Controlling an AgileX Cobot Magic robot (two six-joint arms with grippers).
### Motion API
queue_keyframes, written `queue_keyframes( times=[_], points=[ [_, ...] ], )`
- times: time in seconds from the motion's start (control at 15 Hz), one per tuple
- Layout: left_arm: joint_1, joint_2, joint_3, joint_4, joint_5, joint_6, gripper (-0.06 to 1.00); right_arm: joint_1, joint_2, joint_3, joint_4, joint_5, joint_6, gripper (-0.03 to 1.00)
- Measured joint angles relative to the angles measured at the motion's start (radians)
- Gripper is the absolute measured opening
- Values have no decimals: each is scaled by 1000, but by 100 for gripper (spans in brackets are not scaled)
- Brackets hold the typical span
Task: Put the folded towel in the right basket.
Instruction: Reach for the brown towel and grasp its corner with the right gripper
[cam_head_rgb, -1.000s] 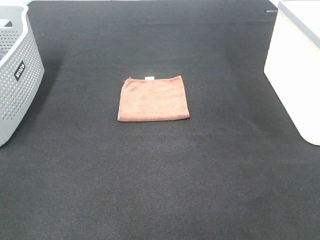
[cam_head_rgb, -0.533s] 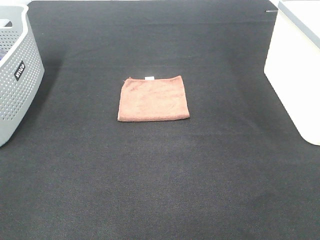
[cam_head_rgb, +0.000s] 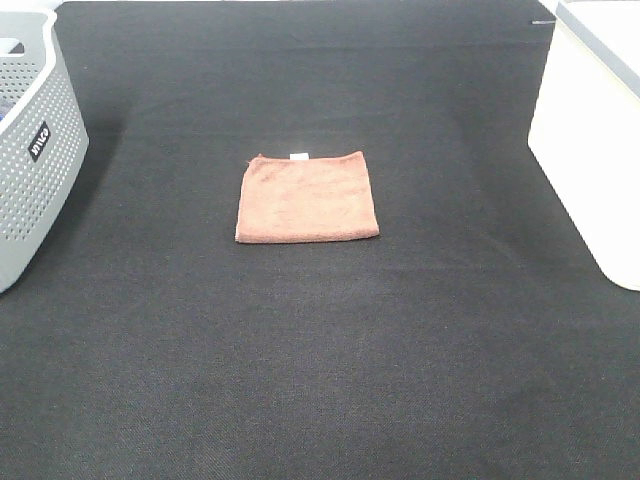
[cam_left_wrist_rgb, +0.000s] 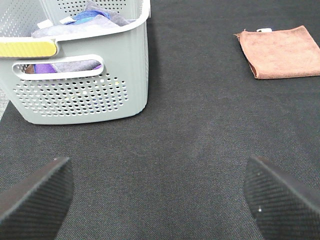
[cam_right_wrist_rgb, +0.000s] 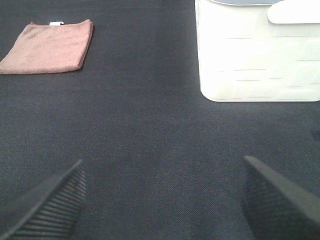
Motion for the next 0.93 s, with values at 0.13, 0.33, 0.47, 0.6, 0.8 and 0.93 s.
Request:
queue_keyframes(
  times=[0.13, 0.33, 0.47, 0.6, 0.8, 0.93],
  points=[
    [0, 0, 0, 0, 0, 0, 87, 0, 0, 0, 0, 0, 0, 78],
    [0, 0, 0, 0, 0, 0, 87, 0, 0, 0, 0, 0, 0, 78],
    [0, 0, 0, 0, 0, 0, 87, 0, 0, 0, 0, 0, 0, 78],
    [0, 0, 0, 0, 0, 0, 87, 0, 0, 0, 0, 0, 0, 78],
    [0, 0, 0, 0, 0, 0, 87, 0, 0, 0, 0, 0, 0, 78],
    [0, 0, 0, 0, 0, 0, 87, 0, 0, 0, 0, 0, 0, 78]
  ],
)
